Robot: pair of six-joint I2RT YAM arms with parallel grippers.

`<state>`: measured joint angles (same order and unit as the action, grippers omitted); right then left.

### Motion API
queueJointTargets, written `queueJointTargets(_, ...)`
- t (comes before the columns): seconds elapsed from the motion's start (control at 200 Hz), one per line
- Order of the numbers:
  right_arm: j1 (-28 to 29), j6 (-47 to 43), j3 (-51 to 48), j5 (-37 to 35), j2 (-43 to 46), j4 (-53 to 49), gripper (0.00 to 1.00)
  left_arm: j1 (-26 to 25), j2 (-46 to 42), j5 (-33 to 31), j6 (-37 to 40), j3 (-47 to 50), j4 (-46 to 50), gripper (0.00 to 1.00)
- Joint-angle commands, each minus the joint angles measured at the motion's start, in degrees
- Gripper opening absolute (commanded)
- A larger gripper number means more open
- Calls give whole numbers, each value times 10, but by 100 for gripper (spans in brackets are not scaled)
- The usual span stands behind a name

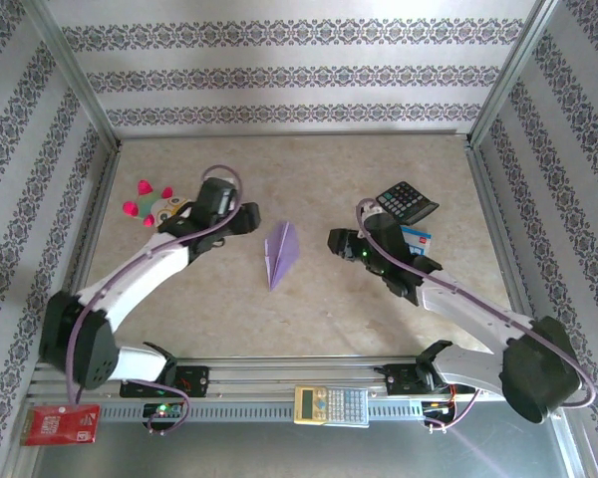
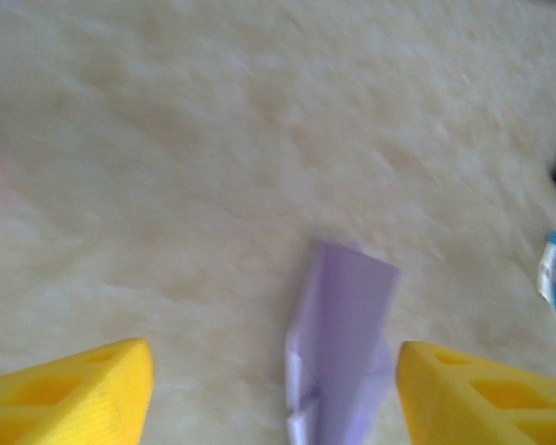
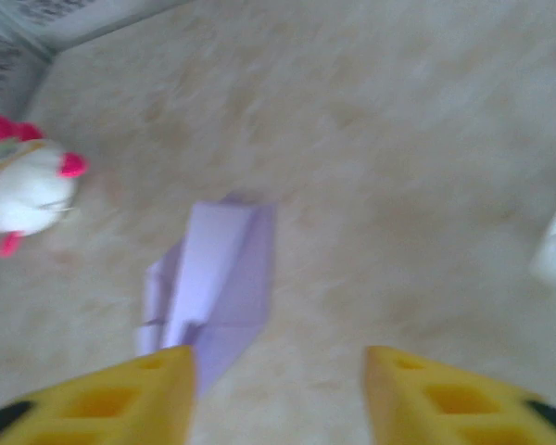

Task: Fold a paper plane with a square sheet of paper (pick it up from the middle)
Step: Move the paper plane to the center of the table, then reset both arms

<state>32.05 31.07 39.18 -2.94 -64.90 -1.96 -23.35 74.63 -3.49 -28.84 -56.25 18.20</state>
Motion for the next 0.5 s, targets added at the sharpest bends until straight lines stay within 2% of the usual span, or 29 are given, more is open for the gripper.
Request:
queueJointTargets(0.0, -8, -129, 26, -184, 10, -128, 69, 45, -58, -75, 50, 64, -51, 84)
queueJointTargets(0.085, -22, -161, 28, -267, 11, -120, 87, 84, -99, -109, 68, 116, -87, 100)
queueJointTargets(0.16, -42, -176, 29, -319, 6, -112, 98, 111, -123, -140, 91, 158, -126, 100)
queueJointTargets(0.32, -106, -204, -14, -406, -12, -47, 98, 138, -134, -244, 199, 218, -184, 100)
queueJointTargets(0.4, -153, -234, -55, -384, -22, 22, 98, 158, -130, -247, 242, 256, -240, 100)
queueJointTargets(0.495, -204, -261, -109, -323, -33, 130, 98, 179, -113, -237, 248, 304, -331, 100)
